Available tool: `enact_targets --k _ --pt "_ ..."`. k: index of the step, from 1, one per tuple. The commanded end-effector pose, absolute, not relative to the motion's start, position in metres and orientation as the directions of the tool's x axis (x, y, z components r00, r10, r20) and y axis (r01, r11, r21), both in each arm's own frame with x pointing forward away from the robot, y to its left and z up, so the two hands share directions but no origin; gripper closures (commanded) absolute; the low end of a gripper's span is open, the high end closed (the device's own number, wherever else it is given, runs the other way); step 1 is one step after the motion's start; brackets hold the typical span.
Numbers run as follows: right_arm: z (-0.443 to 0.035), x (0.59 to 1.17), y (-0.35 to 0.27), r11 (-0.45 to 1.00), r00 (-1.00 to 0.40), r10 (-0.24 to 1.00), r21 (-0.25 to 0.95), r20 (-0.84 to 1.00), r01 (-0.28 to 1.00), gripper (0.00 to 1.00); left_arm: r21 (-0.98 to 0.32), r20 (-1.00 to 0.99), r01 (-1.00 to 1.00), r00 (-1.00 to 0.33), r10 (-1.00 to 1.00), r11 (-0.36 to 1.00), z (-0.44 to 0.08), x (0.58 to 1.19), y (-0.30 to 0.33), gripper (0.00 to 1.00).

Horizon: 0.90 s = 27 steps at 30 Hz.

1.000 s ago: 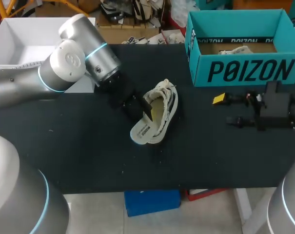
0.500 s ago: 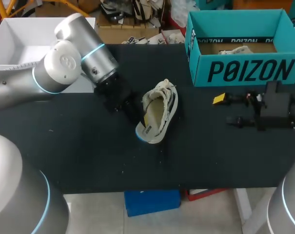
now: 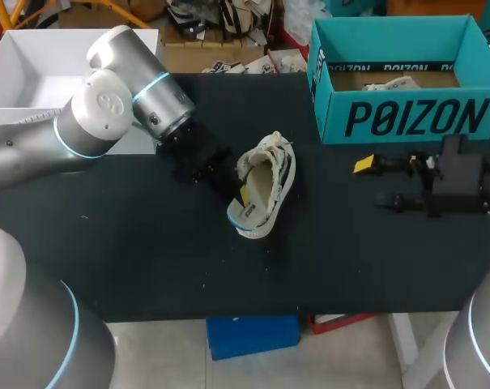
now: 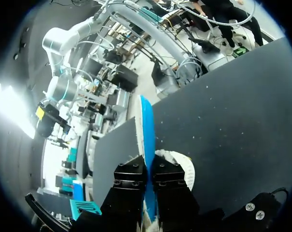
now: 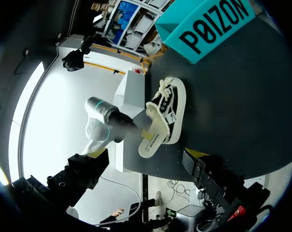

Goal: Take the shoe out of the shoebox, open the shoe tongue, remove and reinsert the insole, then place the shoe into the shoebox

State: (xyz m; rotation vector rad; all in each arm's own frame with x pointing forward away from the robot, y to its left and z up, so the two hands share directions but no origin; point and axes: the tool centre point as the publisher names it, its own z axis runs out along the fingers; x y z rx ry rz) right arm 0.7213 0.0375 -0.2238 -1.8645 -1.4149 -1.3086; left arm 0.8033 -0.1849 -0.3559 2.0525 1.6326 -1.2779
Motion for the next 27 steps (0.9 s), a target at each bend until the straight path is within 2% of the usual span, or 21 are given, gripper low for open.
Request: enact_targets --k 1,27 --pt "-0.223 0.721 0.037 -0.368 0.021 0.479 0.179 0.877 0.913 0.00 -0.331 -0.737 0.869 0.007 0.676 -0.369 -0.364 0.814 -0.192 1.00" --pt "-0.223 0.721 0.037 -0.368 0.021 0.479 0.179 0.877 0.913 0.00 -0.239 -0.743 0.923 0.025 0.669 -0.301 -0.373 0.858 -0.212 1.00"
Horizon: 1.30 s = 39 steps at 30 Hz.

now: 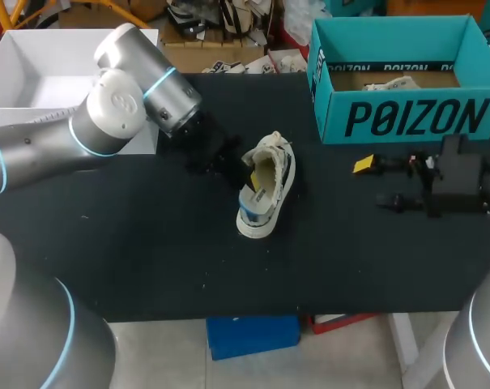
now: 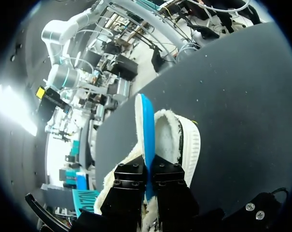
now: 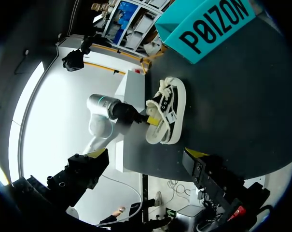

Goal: Take the shoe out of the shoebox, open the shoe tongue, remove and reinsert the insole, then place the shoe into the shoebox

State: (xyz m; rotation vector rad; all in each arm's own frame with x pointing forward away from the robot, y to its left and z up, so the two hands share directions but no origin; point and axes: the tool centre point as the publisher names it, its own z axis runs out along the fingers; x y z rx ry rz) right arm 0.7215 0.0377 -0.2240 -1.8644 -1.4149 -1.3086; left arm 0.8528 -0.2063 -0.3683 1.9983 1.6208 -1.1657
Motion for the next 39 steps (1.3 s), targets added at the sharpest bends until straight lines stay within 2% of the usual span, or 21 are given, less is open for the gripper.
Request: enact_targets --k 1,10,11,13,14,15,17,19,24,26,29,32,37,38,39 --pt "-0.223 0.721 0.037 -0.368 0.021 0.479 0.179 0.877 0.913 0.00 -0.238 -0.739 0.926 0.024 0.674 -0.293 -0.373 0.859 -0.212 1.00" --pt "-0.223 0.721 0.037 -0.368 0.021 0.479 0.179 0.877 0.913 0.00 -0.243 -0.717 0.936 0.003 0.697 -0.254 -0.371 0.864 -0.215 1.00" --pt "-0.223 0.721 0.037 -0.368 0.021 0.479 0.179 0.877 0.913 0.00 -0.245 -0.716 0.936 0.003 0.699 -0.255 -0.370 0.863 -0.215 0.97" --pt "-0.223 0.721 0.037 -0.368 0.021 0.479 0.179 0.877 0.913 0.00 -0.251 -0.713 0.934 0.000 0.701 -0.256 -0.369 0.859 -0.212 0.74" --pt "-0.223 0.721 0.037 -0.368 0.021 0.479 0.179 0.877 0.913 0.00 -0.253 -0.712 0.933 0.000 0.702 -0.257 -0.369 0.858 -0.212 0.66" --pt "-0.223 0.721 0.037 -0.368 0.021 0.479 0.179 0.877 0.913 0.00 -0.259 -0.710 0.929 0.001 0.704 -0.263 -0.368 0.855 -0.210 0.52" --pt "-0.223 0.721 0.037 -0.368 0.021 0.479 0.179 0.877 0.913 0.00 -0.262 -0.709 0.926 0.007 0.706 -0.272 -0.365 0.848 -0.208 0.31" --pt "-0.223 0.721 0.037 -0.368 0.021 0.479 0.179 0.877 0.913 0.00 -0.269 -0.711 0.920 0.009 0.703 -0.284 -0.361 0.841 -0.204 0.25" --pt "-0.223 0.721 0.037 -0.368 0.021 0.479 0.179 0.877 0.913 0.00 -0.270 -0.719 0.913 0.019 0.694 -0.305 -0.354 0.822 -0.196 0.29" --pt "-0.223 0.721 0.037 -0.368 0.021 0.479 0.179 0.877 0.913 0.00 -0.272 -0.722 0.911 0.019 0.692 -0.310 -0.353 0.817 -0.194 0.35" --pt "-0.223 0.721 0.037 -0.368 0.021 0.479 0.179 0.877 0.913 0.00 -0.274 -0.720 0.909 0.023 0.693 -0.314 -0.353 0.811 -0.192 0.50" --pt "-0.223 0.721 0.037 -0.368 0.021 0.479 0.179 0.877 0.913 0.00 -0.288 -0.712 0.903 0.021 0.702 -0.319 -0.356 0.806 -0.191 0.56" --pt "-0.223 0.721 0.037 -0.368 0.021 0.479 0.179 0.877 0.913 0.00 -0.320 -0.681 0.892 0.019 0.732 -0.320 -0.364 0.802 -0.190 0.59" --pt "-0.223 0.721 0.037 -0.368 0.021 0.479 0.179 0.877 0.913 0.00 -0.322 -0.676 0.891 0.019 0.737 -0.318 -0.365 0.802 -0.190 0.64" --pt "-0.223 0.721 0.037 -0.368 0.021 0.479 0.179 0.877 0.913 0.00 -0.326 -0.673 0.890 0.018 0.739 -0.319 -0.365 0.802 -0.190 0.81"
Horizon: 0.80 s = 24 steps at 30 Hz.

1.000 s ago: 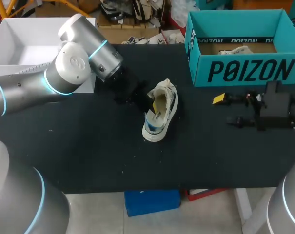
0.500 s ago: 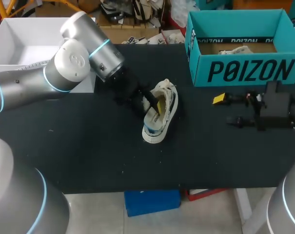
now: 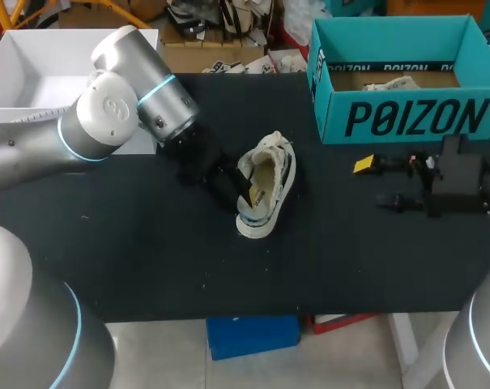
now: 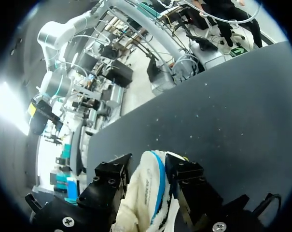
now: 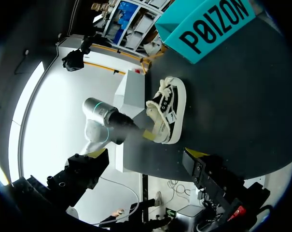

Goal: Take the shoe out of the shoebox, open the shoe tongue, remove and reinsert the insole, then place the shoe into the shoebox

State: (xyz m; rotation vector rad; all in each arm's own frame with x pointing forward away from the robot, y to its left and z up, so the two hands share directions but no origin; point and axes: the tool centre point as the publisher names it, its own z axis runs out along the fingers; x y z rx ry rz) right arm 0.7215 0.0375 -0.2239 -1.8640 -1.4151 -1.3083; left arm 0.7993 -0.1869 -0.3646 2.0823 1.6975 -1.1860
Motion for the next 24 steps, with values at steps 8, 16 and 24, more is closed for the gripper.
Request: enact_targets --k 8,16,24 --pt "-0.223 0.721 0.037 -0.368 0.021 0.479 0.179 0.877 0.913 0.00 -0.330 -0.665 0.888 0.022 0.746 -0.321 -0.367 0.807 -0.192 1.00" --pt "-0.223 0.721 0.037 -0.368 0.021 0.479 0.179 0.877 0.913 0.00 -0.320 -0.671 0.894 0.020 0.741 -0.313 -0.370 0.819 -0.199 1.00" --pt "-0.223 0.721 0.037 -0.368 0.021 0.479 0.179 0.877 0.913 0.00 -0.323 -0.661 0.904 -0.003 0.751 -0.281 -0.377 0.830 -0.206 1.00"
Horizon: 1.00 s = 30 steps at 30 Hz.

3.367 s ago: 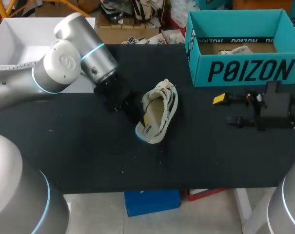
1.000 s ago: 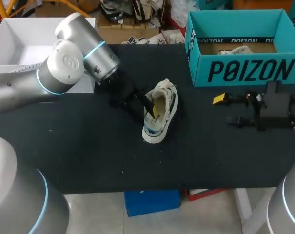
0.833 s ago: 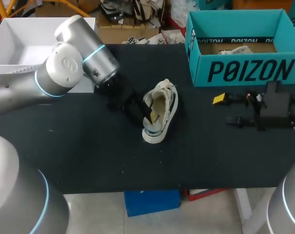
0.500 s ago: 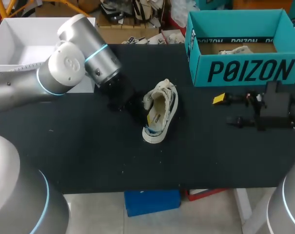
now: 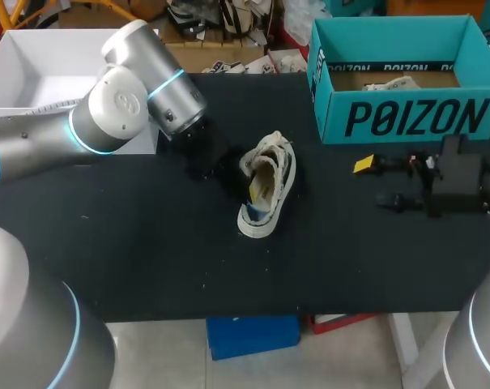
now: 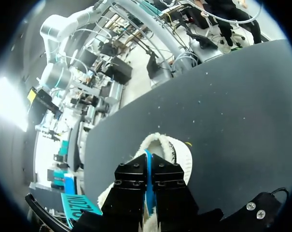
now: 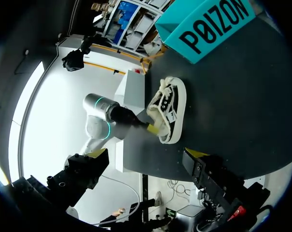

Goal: Take the shoe out of the shoebox, open the shoe tongue, remove and reinsert the insole, then place the shoe into the shoebox

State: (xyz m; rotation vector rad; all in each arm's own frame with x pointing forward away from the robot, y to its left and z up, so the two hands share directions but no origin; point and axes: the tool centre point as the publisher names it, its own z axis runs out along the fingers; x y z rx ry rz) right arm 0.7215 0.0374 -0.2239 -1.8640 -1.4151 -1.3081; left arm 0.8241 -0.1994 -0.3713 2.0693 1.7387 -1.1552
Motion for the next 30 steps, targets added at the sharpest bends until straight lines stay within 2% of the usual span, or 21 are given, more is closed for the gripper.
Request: enact_targets --k 1,9,14,15,17,18,19,28,29,30 --pt "-0.223 0.721 0.037 -0.368 0.021 0.479 0.179 0.877 0.913 0.00 -0.327 -0.657 0.905 -0.010 0.754 -0.273 -0.379 0.832 -0.207 1.00" --pt "-0.223 0.721 0.037 -0.368 0.021 0.479 0.179 0.877 0.913 0.00 -0.344 -0.634 0.901 -0.015 0.773 -0.265 -0.382 0.833 -0.210 1.00" --pt "-0.223 0.721 0.037 -0.368 0.021 0.479 0.179 0.877 0.913 0.00 -0.408 -0.576 0.875 -0.026 0.817 -0.260 -0.390 0.824 -0.207 1.00" --pt "-0.223 0.721 0.037 -0.368 0.021 0.479 0.179 0.877 0.913 0.00 -0.420 -0.557 0.871 -0.025 0.830 -0.256 -0.392 0.822 -0.206 0.72" --pt "-0.223 0.721 0.037 -0.368 0.021 0.479 0.179 0.877 0.913 0.00 -0.430 -0.554 0.865 -0.027 0.832 -0.258 -0.392 0.820 -0.204 0.35" --pt "-0.223 0.721 0.037 -0.368 0.021 0.479 0.179 0.877 0.913 0.00 -0.435 -0.559 0.863 -0.033 0.828 -0.259 -0.390 0.819 -0.203 0.08" --pt "-0.223 0.721 0.037 -0.368 0.021 0.479 0.179 0.877 0.913 0.00 -0.439 -0.573 0.860 -0.043 0.818 -0.262 -0.386 0.820 -0.201 0.00" --pt "-0.223 0.721 0.037 -0.368 0.021 0.479 0.179 0.877 0.913 0.00 -0.441 -0.617 0.851 -0.058 0.785 -0.285 -0.344 0.816 -0.189 0.00" --pt "-0.223 0.721 0.037 -0.368 0.021 0.479 0.179 0.877 0.913 0.00 -0.430 -0.614 0.856 -0.046 0.788 -0.286 -0.340 0.816 -0.188 0.03" --pt "-0.223 0.721 0.037 -0.368 0.021 0.479 0.179 0.877 0.913 0.00 -0.424 -0.611 0.860 -0.039 0.791 -0.285 -0.337 0.816 -0.187 0.22"
